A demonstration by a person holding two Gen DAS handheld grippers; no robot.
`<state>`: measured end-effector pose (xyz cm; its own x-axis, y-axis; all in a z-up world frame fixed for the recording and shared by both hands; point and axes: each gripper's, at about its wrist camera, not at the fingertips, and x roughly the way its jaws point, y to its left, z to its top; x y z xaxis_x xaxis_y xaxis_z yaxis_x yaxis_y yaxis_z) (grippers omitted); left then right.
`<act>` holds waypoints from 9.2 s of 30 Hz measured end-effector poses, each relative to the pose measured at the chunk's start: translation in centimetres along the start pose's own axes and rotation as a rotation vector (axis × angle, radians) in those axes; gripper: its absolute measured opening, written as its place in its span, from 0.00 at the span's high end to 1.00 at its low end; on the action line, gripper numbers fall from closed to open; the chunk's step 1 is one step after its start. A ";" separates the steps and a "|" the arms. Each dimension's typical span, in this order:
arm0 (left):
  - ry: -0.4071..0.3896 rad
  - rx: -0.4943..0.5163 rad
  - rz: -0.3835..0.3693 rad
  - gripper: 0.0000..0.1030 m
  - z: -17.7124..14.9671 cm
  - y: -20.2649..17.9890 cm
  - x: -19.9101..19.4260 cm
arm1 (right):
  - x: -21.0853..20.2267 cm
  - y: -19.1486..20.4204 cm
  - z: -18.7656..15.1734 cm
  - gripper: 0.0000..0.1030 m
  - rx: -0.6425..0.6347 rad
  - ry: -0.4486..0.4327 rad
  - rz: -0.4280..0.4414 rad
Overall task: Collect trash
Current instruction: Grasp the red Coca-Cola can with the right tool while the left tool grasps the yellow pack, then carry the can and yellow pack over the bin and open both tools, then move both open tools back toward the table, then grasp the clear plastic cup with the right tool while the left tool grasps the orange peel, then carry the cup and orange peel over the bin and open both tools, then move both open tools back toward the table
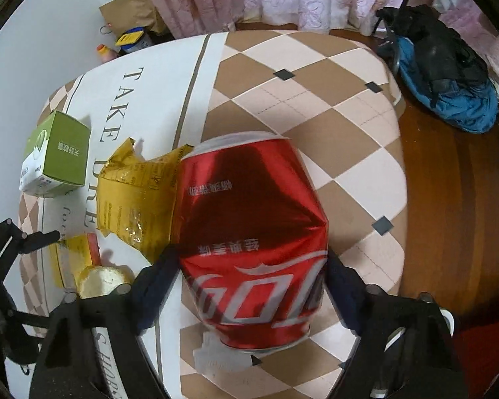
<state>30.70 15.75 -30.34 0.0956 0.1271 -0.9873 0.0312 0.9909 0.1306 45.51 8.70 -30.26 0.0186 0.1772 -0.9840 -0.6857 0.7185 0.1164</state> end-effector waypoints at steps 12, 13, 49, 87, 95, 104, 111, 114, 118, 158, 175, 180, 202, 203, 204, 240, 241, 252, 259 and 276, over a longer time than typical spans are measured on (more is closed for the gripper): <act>0.001 -0.548 -0.171 0.36 -4.4 1.7 -0.9 | -0.5 -3.5 -4.4 0.18 0.094 0.080 0.087; 0.005 -0.527 -0.144 0.36 -4.2 1.4 -0.7 | -0.5 -3.5 -4.8 0.18 0.089 0.085 0.091; -0.364 -0.640 0.120 0.46 -10.6 -2.5 -15.2 | -10.2 -0.7 -10.3 0.22 0.083 -0.255 0.134; -0.145 -0.220 -0.499 0.46 16.3 -37.2 -6.0 | -7.0 -39.3 -35.5 0.22 0.751 -0.164 0.101; -0.074 -0.185 -0.433 0.45 16.8 -40.2 -3.8 | -2.1 -41.9 -35.8 0.21 0.811 -0.090 0.088; -0.118 -0.160 -0.303 0.04 16.2 -39.9 -4.8 | -1.7 -42.6 -36.9 0.00 0.843 -0.017 0.028; -0.164 -0.158 -0.246 0.04 15.6 -38.9 -6.8 | -4.2 -40.9 -36.4 0.00 0.783 0.011 -0.082; -0.186 -0.159 -0.227 0.04 15.2 -38.5 -8.1 | -5.6 -40.1 -36.2 0.00 0.767 0.008 -0.114; -0.213 -0.162 -0.233 0.04 14.6 -38.0 -9.9 | -7.8 -39.2 -36.0 0.00 0.766 -0.001 -0.133; -0.196 -0.802 -0.040 0.03 -5.7 0.4 -5.2 | -0.1 -1.7 -9.8 0.50 0.364 -0.092 0.225; -0.196 -0.692 -0.055 0.90 -3.5 -1.3 -2.8 | -2.2 -0.3 -9.8 0.72 0.259 -0.124 0.107; -0.223 -0.685 0.003 0.93 -4.4 -1.7 -4.0 | -2.6 -0.2 -10.4 0.72 0.249 -0.137 0.117; -0.536 -0.597 0.063 0.93 -6.0 -7.8 -21.7 | -16.2 -1.6 -16.0 0.72 0.221 -0.364 0.207; -0.547 -0.588 0.058 0.93 -5.7 -8.2 -22.2 | -17.3 -2.2 -16.3 0.72 0.226 -0.379 0.206; -0.563 -0.575 0.051 0.93 -5.1 -8.9 -23.0 | -18.2 -2.9 -16.6 0.72 0.230 -0.391 0.205; -0.204 -0.082 -0.289 0.92 15.0 -42.4 -5.9 | -6.3 -40.8 -36.3 0.72 0.685 -0.095 -0.069; -0.199 -0.084 -0.290 0.91 15.3 -42.6 -5.6 | -6.0 -40.9 -36.1 0.72 0.688 -0.086 -0.063; -0.203 -0.130 -0.219 0.10 15.8 -40.8 -5.6 | -5.3 -41.5 -36.5 0.07 0.717 -0.033 -0.126; -0.222 -0.121 -0.175 0.04 15.2 -39.6 -7.5 | -6.7 -40.1 -36.6 0.00 0.688 -0.001 -0.167; -0.392 -0.212 -0.129 0.04 10.7 -35.1 -20.1 | -20.7 -35.0 -36.7 0.00 0.698 -0.217 -0.148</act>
<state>38.37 -22.00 -14.12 0.4742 0.0163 -0.8803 -0.1329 0.9897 -0.0532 42.41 -44.80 -18.87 0.2672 0.1221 -0.9559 -0.0445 0.9924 0.1143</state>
